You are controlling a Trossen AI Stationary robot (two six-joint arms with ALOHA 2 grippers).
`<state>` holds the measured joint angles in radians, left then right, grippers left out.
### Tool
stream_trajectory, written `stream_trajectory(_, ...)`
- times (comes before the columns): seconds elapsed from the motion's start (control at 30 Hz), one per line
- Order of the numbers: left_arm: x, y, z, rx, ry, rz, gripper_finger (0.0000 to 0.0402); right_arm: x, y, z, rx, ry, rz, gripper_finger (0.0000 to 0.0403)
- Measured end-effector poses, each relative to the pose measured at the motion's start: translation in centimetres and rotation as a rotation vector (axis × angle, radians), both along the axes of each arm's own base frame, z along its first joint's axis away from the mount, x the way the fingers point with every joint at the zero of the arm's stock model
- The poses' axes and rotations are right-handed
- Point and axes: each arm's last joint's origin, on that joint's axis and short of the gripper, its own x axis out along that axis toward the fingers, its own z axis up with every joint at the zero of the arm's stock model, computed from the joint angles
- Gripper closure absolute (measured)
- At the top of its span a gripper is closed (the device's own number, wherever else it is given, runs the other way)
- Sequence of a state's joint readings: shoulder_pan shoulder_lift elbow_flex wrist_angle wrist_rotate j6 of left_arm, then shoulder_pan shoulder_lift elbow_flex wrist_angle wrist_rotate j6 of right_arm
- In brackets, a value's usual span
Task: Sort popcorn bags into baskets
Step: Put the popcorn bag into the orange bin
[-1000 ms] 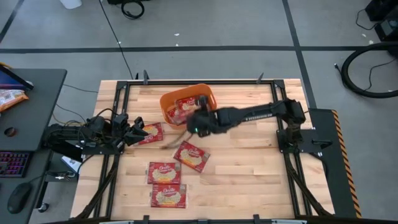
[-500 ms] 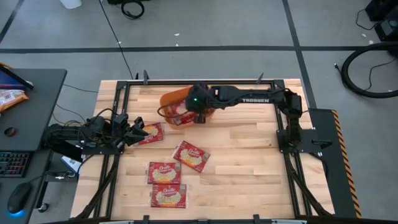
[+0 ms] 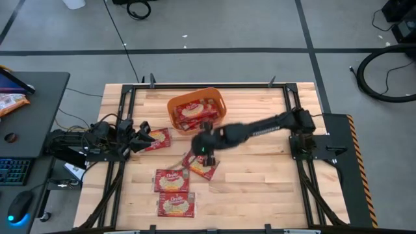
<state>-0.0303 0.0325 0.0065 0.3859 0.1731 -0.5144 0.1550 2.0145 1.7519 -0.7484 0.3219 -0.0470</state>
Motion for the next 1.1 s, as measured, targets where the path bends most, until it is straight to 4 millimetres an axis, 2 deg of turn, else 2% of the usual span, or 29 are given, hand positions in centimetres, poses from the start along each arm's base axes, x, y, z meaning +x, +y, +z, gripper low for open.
stream_trajectory(0.07,0.0,0.0,0.0,0.047,-0.014,0.018,0.0285,0.6,1.8,-1.5,-0.028,-0.016,-0.034,0.0251)
stream_trajectory(0.2,0.0,0.0,0.1,0.159,-0.04,0.06,0.0285,1.2,4.7,-5.9,-0.069,0.044,-0.064,0.0251)
stream_trajectory(0.3,0.0,0.0,0.0,0.269,-0.056,0.102,0.0285,1.6,6.1,-8.0,-0.006,0.055,-0.058,0.0251)
stream_trajectory(0.4,0.0,0.0,0.0,0.338,-0.075,0.129,0.0285,1.8,6.5,-9.2,0.064,0.073,-0.071,0.0251)
stream_trajectory(0.57,0.0,0.0,0.1,0.383,-0.098,0.149,0.0285,1.2,6.2,-9.7,0.056,0.144,-0.1,0.0251)
stream_trajectory(0.9,-0.2,0.0,0.6,0.554,-0.184,0.231,0.0285,-1.9,5.2,-11.4,-0.023,0.382,-0.207,0.0251)
stream_trajectory(1.03,-0.3,0.0,0.8,0.558,-0.207,0.24,0.0285,-3.7,4.4,-11.1,-0.173,0.519,-0.259,0.0251)
stream_trajectory(1.1,-0.3,0.0,0.7,0.571,-0.205,0.244,0.0285,-4.4,4.0,-10.0,-0.214,0.539,-0.277,0.0251)
